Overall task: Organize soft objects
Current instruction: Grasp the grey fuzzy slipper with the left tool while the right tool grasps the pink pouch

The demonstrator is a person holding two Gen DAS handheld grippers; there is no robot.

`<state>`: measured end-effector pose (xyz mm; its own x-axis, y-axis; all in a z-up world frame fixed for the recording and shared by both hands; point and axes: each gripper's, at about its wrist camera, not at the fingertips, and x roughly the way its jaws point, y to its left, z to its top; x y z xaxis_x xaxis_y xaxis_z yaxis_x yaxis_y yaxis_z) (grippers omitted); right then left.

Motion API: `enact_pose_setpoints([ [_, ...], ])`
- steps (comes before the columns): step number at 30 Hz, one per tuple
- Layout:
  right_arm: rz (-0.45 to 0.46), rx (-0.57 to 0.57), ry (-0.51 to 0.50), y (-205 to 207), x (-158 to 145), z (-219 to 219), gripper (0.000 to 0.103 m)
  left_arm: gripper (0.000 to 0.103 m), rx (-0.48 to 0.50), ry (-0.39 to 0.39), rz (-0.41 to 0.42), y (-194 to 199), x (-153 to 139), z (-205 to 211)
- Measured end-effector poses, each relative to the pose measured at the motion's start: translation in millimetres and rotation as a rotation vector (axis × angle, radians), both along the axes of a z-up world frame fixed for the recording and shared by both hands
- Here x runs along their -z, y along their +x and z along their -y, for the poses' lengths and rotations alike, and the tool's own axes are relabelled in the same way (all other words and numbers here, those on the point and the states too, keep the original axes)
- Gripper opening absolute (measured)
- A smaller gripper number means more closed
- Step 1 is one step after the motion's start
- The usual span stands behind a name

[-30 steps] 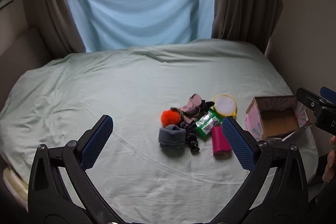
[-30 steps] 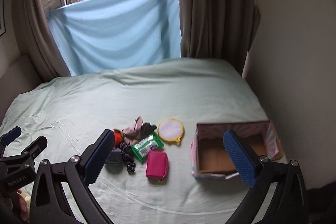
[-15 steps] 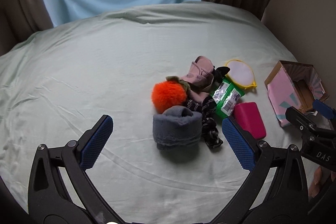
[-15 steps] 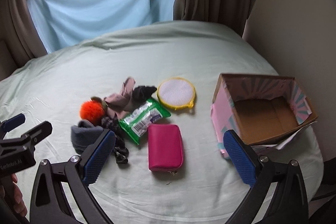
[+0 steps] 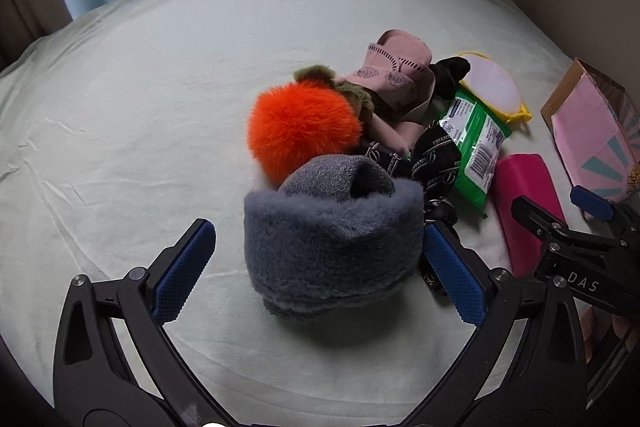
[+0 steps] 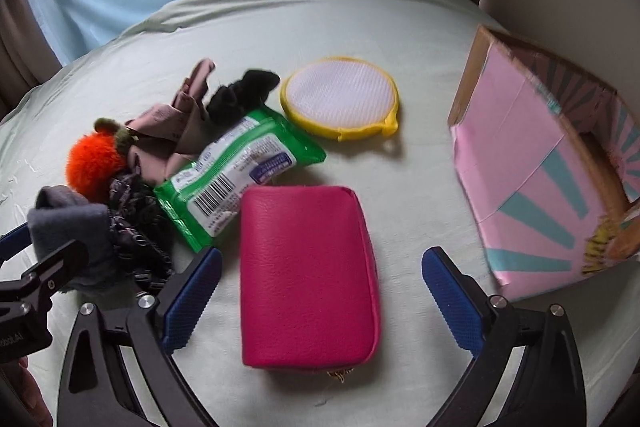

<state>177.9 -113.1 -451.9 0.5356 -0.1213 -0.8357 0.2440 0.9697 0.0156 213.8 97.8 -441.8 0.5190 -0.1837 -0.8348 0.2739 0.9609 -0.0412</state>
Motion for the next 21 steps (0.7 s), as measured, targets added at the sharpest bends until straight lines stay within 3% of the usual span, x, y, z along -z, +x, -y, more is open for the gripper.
enact_pose_setpoints([
  [2,-0.01,0.001,0.002,0,8,1,0.097,0.103,0.004,0.007,0.0,3,5,2],
  [4,-0.02,-0.006,0.02,3,15,2,0.087,0.099,0.008,-0.005,0.002,4,6,2],
  [6,-0.029,-0.012,0.05,4,19,4,0.077,0.084,0.02,-0.02,-0.01,4,7,2],
  [8,-0.032,-0.022,0.086,4,21,5,0.068,0.077,0.031,-0.015,-0.019,4,7,5],
  [14,-0.03,-0.014,0.096,0,19,10,0.058,0.055,0.046,0.009,-0.009,0,2,11],
  [21,-0.019,-0.001,0.086,-7,8,11,0.048,0.048,0.034,-0.002,-0.005,-5,-12,7],
])
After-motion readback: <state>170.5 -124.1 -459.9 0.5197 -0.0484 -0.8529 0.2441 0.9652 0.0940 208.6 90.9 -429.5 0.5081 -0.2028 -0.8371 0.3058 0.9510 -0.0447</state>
